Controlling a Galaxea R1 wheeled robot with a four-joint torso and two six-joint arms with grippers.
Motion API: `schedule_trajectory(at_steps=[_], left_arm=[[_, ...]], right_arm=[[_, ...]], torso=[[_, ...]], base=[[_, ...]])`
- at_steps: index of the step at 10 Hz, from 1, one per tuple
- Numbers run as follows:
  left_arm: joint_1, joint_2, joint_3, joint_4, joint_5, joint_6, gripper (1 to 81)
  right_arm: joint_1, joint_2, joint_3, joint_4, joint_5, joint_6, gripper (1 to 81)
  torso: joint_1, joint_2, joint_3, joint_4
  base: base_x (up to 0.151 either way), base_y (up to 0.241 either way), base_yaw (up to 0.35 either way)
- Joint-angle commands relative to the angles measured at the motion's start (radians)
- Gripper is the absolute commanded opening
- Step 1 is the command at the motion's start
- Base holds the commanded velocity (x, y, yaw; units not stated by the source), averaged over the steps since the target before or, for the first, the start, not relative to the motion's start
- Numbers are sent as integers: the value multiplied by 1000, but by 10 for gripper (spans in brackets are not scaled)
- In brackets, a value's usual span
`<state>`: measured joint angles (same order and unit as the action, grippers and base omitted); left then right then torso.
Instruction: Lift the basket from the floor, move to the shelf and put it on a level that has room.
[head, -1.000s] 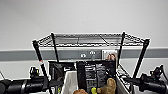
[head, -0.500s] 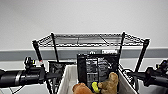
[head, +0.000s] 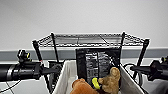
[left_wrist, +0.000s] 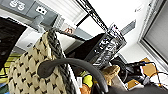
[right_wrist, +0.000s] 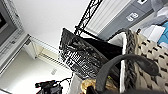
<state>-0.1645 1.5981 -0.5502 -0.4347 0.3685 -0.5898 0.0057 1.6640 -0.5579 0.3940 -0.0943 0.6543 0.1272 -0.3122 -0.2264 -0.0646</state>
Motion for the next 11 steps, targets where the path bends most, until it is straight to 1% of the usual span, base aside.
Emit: schedule_trajectory(at_steps=[1, 4, 5, 6, 7, 9, 11], left_arm=[[-209, -13, -42, -91, 29, 1, 10], [-287, -12, -71, -150, 69, 1, 10], [-306, -7, -80, -165, 73, 1, 10], [-322, -3, -92, -185, 75, 1, 10], [-342, 7, -97, -197, 75, -1, 10], [-378, 31, -128, -234, 88, -1, 10], [-418, 62, -166, -274, 101, -1, 10]], right_arm=[[226, -16, -11, 3, -13, 88, 10], [292, -13, -36, 8, -16, 133, 10], [317, -10, -42, 9, -35, 151, 10], [352, -4, -46, 3, -59, 185, 10], [397, 1, -52, 6, -61, 202, 10], [438, 2, -69, 6, -99, 237, 10], [460, 15, -97, 17, -102, 242, 10]], torso=[[0, 0, 0, 0], [0, 0, 0, 0], [0, 0, 0, 0], [0, 0, 0, 0], [0, 0, 0, 0], [0, 0, 0, 0], [0, 0, 0, 0]], base=[[0, 0, 0], [0, 0, 0], [0, 0, 0], [0, 0, 0], [0, 0, 0], [0, 0, 0], [0, 0, 0]])
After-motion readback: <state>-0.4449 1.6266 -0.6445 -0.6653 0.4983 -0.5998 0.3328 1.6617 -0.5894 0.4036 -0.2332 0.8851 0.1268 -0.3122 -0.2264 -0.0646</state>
